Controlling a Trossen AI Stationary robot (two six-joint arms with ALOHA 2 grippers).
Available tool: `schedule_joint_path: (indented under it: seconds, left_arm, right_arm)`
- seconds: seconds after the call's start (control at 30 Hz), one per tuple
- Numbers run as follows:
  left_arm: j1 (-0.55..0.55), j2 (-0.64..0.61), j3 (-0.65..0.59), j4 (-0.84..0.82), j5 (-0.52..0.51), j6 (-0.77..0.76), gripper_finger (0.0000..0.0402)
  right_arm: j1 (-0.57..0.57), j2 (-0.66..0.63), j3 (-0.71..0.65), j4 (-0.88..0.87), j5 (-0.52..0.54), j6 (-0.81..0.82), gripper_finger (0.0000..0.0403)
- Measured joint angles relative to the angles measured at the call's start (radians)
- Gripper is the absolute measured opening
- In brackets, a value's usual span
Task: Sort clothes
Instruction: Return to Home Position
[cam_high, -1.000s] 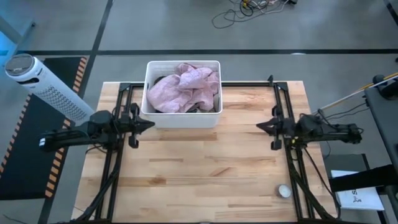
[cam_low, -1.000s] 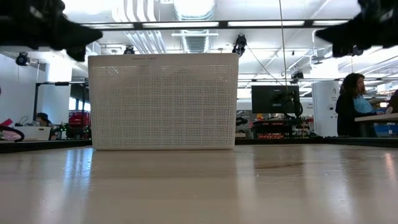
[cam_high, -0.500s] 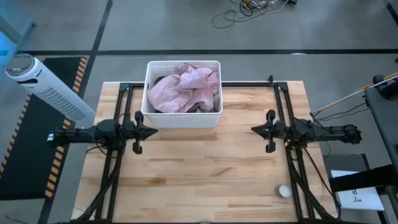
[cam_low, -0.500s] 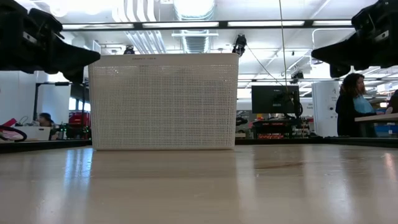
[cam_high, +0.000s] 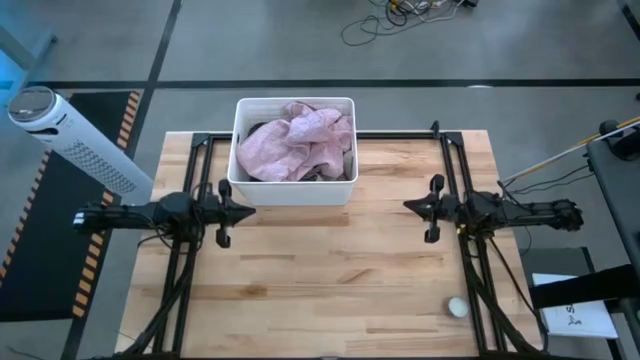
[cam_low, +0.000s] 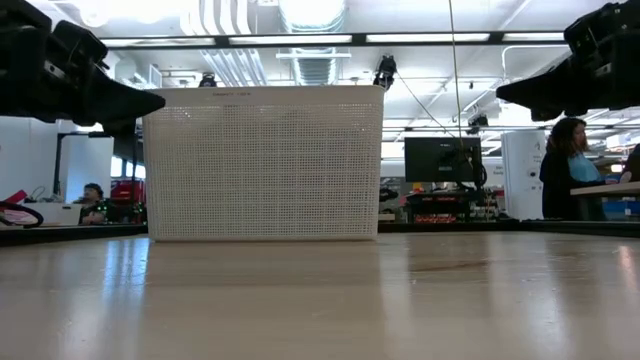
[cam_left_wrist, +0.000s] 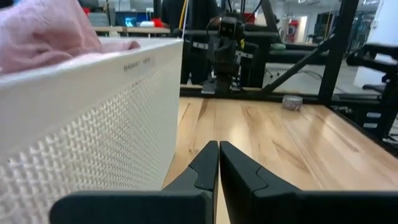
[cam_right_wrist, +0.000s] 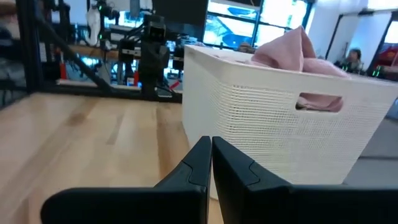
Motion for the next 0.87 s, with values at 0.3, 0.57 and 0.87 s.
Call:
schedule_joint_path:
  seconds: [0.3,0.57,0.87]
  left_arm:
    - [0.0,0.062,0.006,-0.006,-0.002,0.0,0.0014]
    - [0.0,0.116,0.006,-0.004,-0.002,0.0,0.0021]
    - [0.0,0.164,0.008,-0.002,-0.003,0.001,0.0022]
  right_arm:
    - [0.0,0.027,0.0,0.0,0.0,-0.045,0.0]
    - [0.0,0.027,-0.001,-0.001,-0.001,-0.04,0.0]
    - [0.0,0.027,-0.001,-0.001,-0.001,-0.04,0.0]
